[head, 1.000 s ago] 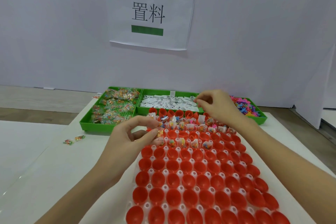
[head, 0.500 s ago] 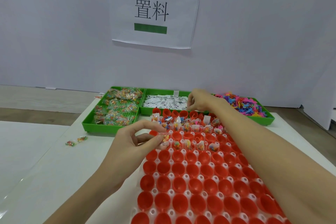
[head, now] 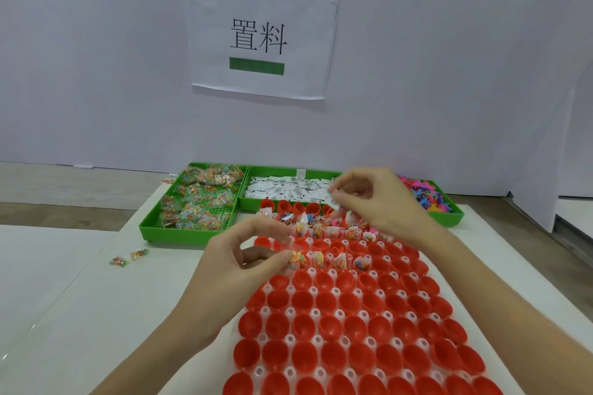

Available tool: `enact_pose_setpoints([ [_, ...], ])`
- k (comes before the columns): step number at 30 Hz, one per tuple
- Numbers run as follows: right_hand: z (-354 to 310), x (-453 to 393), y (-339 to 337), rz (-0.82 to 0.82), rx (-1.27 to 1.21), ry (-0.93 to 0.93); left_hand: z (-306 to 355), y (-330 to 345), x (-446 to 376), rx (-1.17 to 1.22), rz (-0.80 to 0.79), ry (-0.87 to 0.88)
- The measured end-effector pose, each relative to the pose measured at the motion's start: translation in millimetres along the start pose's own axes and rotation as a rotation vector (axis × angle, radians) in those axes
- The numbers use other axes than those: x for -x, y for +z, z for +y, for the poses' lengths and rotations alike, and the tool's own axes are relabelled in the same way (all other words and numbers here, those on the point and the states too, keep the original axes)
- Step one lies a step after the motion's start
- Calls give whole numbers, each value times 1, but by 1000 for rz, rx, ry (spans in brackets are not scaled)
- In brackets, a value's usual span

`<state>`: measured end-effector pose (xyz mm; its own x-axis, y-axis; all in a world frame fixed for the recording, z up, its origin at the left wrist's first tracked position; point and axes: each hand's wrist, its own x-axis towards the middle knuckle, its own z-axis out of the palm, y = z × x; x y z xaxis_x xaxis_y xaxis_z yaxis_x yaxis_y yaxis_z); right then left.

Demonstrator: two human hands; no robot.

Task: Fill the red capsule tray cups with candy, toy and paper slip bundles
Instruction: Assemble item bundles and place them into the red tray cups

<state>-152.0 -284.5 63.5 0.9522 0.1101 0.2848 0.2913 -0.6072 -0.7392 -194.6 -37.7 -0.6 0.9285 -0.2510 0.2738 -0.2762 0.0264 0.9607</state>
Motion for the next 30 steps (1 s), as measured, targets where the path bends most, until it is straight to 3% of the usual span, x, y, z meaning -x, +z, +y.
enact_pose_setpoints([
  [5, -8, 68, 21, 26, -103, 6, 0, 10, 5, 27, -20, -38],
  [10, -4, 94, 42, 173, -205, 128, 3, 14, 6, 59, -33, -18],
  [20, -15, 103, 51, 50, -345, 143, 1, 17, 9, -62, -19, -31],
  [30, -20, 101, 49, 44, -405, 227, 4, 14, 8, 29, 0, -111],
])
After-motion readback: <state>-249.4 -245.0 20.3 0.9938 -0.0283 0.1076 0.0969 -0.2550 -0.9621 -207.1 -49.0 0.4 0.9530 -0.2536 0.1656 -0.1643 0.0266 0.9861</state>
